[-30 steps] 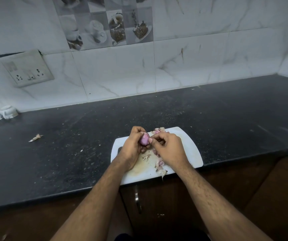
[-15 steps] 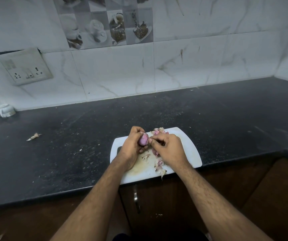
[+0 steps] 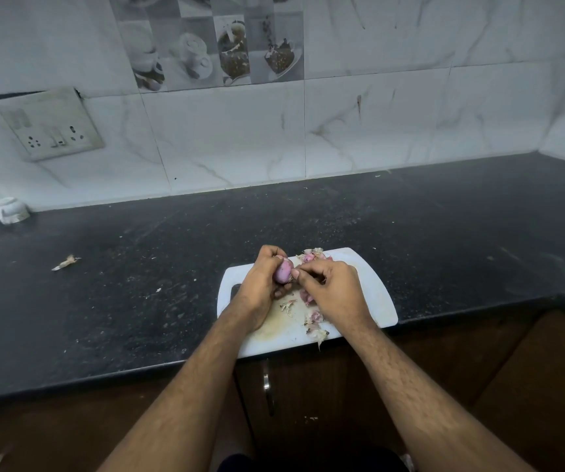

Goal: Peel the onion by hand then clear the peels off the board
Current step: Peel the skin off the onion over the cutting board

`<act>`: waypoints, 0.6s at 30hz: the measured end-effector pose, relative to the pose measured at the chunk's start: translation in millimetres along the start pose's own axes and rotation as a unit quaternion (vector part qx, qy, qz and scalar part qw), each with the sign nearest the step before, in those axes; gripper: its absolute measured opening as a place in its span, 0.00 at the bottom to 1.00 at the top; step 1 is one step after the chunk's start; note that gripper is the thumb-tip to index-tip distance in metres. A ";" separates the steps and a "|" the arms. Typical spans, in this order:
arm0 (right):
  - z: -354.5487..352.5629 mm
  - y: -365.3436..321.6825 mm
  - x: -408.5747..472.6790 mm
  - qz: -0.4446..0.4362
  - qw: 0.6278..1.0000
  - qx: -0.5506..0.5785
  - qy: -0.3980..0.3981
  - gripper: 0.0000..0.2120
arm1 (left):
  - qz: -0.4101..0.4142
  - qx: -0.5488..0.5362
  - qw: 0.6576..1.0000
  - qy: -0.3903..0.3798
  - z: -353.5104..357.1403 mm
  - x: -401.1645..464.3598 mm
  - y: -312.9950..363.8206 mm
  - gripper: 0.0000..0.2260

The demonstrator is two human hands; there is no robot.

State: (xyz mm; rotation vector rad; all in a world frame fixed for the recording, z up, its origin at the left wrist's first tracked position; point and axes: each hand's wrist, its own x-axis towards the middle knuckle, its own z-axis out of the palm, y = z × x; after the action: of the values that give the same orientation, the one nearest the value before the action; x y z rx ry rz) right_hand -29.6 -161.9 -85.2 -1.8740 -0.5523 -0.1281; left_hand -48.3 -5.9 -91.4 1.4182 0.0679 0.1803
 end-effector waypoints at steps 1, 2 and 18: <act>-0.1 -0.1 0.0 0.001 1.000 -0.002 -0.001 0.05 | 0.001 0.003 1.000 0.000 -0.2 0.3 -0.4 0.05; -0.2 -0.2 -0.1 0.000 1.000 -0.004 -0.002 0.05 | 0.002 0.006 1.000 0.001 -0.1 0.6 -0.5 0.05; -0.2 3.5 5.8 0.041 0.998 0.036 -0.007 0.03 | 0.002 0.037 0.999 -0.008 1.4 0.6 -0.8 0.08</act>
State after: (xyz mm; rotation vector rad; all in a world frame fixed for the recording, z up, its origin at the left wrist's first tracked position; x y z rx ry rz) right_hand -23.0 -161.2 -86.1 -1.8249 -0.4824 -0.0397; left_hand -47.4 -7.3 -92.0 1.4936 0.0597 0.1708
